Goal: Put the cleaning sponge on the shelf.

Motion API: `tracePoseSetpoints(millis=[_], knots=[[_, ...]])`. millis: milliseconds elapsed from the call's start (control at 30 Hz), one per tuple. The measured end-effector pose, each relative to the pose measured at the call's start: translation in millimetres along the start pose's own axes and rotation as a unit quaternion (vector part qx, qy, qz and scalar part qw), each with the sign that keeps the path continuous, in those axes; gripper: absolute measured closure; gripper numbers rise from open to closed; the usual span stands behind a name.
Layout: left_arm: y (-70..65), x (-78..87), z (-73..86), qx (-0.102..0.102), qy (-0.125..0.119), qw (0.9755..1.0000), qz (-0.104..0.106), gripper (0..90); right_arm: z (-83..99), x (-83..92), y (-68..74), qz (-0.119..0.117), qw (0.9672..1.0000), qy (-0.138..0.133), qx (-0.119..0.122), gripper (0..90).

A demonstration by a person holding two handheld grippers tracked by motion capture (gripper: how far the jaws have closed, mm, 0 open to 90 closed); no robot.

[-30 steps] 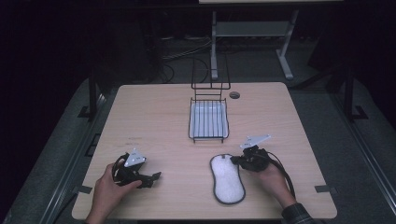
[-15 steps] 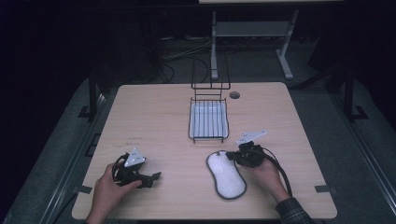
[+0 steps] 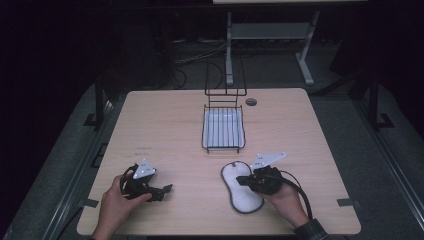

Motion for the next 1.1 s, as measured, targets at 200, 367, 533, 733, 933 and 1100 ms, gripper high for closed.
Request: tracePoseSetpoints(millis=[200,367,533,733,933,1100], knots=[[0.2,0.2,0.3,-0.002,0.002,1.0000,0.000,12.7,6.6,-3.9,25.9,-0.022,0.9997,0.008,0.011,89.7],[0.5,0.3,0.3,-0.003,0.002,1.0000,0.000,12.7,11.1,-6.4,40.0,-0.033,0.9991,0.015,0.019,89.7],[0.6,0.3,0.3,-0.004,0.003,1.0000,0.000,12.6,16.9,-11.5,50.0,-0.042,0.9984,0.026,0.027,89.7],[0.6,0.3,0.3,-0.004,0.003,1.0000,0.000,12.7,21.7,-17.5,55.6,-0.047,0.9976,0.040,0.031,89.7],[0.5,0.3,0.3,-0.004,0.003,1.0000,0.000,12.7,25.8,-19.5,55.6,-0.045,0.9970,0.054,0.034,89.7],[0.6,0.3,0.3,-0.004,0.003,1.0000,0.000,12.7,29.5,-17.1,52.6,-0.041,0.9968,0.060,0.032,89.7]])
Point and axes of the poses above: each handheld gripper's, and its own axes: x roughly backward along the jaws, z roughly out of its underside, y roughly to its left, the point moved 8 cm from there along -x, roughly forward along the jaws, and after that the axes turned 4 degrees about x, right-handed, at the moved point
